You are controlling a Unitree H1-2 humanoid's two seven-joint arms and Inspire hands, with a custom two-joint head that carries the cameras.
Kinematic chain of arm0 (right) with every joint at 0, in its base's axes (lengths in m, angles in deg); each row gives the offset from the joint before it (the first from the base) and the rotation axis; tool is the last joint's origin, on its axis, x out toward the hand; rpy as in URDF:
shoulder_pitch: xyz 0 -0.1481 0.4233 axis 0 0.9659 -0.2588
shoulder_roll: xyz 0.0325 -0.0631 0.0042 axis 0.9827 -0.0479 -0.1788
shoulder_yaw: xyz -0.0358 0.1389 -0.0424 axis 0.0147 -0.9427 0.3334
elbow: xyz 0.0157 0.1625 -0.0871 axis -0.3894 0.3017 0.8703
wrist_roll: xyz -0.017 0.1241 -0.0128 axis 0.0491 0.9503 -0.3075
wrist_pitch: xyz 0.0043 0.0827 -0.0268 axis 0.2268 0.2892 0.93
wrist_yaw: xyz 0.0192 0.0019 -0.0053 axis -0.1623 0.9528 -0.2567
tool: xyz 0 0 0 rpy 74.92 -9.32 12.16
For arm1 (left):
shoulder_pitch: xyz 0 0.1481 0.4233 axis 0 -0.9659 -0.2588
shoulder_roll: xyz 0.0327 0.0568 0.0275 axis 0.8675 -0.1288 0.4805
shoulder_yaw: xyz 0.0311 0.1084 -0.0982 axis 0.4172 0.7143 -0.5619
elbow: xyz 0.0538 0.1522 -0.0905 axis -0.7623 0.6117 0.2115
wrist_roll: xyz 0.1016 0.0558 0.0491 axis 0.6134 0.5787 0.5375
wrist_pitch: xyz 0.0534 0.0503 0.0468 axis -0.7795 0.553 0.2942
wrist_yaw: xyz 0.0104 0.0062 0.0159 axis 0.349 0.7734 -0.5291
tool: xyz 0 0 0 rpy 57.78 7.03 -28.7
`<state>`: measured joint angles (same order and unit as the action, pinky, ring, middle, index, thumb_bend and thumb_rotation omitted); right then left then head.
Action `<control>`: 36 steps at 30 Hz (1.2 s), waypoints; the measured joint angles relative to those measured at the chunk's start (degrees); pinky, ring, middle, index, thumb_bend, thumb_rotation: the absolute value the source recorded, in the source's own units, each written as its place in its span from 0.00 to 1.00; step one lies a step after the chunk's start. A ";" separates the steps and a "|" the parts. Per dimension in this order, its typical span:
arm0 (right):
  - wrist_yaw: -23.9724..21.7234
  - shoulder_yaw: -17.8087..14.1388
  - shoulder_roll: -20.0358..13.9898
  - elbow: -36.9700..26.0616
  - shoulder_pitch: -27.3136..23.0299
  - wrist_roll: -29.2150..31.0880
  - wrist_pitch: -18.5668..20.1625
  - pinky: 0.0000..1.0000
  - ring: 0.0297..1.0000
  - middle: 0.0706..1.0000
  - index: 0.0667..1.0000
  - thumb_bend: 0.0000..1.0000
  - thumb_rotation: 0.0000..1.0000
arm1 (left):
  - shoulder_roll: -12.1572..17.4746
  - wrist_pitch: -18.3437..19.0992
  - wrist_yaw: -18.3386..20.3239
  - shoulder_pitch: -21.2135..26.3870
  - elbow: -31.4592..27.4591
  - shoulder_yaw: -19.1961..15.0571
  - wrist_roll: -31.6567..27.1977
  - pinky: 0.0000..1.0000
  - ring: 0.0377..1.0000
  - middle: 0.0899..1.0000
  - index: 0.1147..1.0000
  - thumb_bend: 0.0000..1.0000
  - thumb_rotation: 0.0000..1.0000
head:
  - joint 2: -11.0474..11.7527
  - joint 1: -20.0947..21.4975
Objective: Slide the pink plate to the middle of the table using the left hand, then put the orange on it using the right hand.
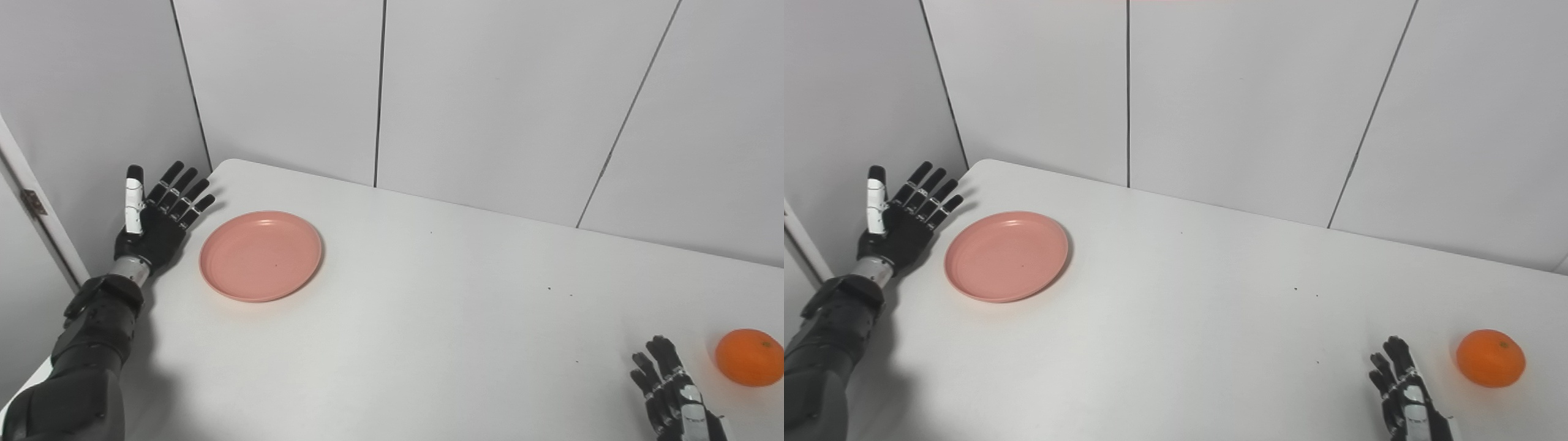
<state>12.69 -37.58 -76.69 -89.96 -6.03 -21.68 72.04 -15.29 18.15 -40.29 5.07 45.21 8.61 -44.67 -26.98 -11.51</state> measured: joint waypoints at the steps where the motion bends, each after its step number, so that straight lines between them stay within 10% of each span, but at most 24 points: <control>1: 0.00 0.00 0.00 0.00 0.00 0.00 0.00 0.96 0.94 0.96 0.93 0.78 0.91 | -0.01 -0.49 -0.05 -0.01 0.00 0.28 0.25 0.68 0.75 0.78 0.83 0.92 0.68 | 0.00 0.00; 20: 0.05 0.03 0.02 -0.32 0.20 -0.16 0.01 0.96 0.93 0.96 0.93 0.77 0.91 | -4.30 3.54 -1.15 -5.11 -13.50 1.80 0.77 0.70 0.83 0.86 0.81 0.93 0.65 | -0.44 0.53; 36: 0.28 0.11 0.08 -0.47 0.23 -0.63 0.02 0.95 0.93 0.95 0.93 0.77 0.91 | -9.45 8.77 -5.99 -10.76 -28.08 3.44 1.10 0.90 0.94 0.95 0.94 0.85 0.77 | -0.79 0.79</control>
<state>12.97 -37.47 -76.62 -90.43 -5.80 -22.31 72.06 -24.74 26.93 -46.28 -5.69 17.13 12.05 -43.57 -27.77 -10.72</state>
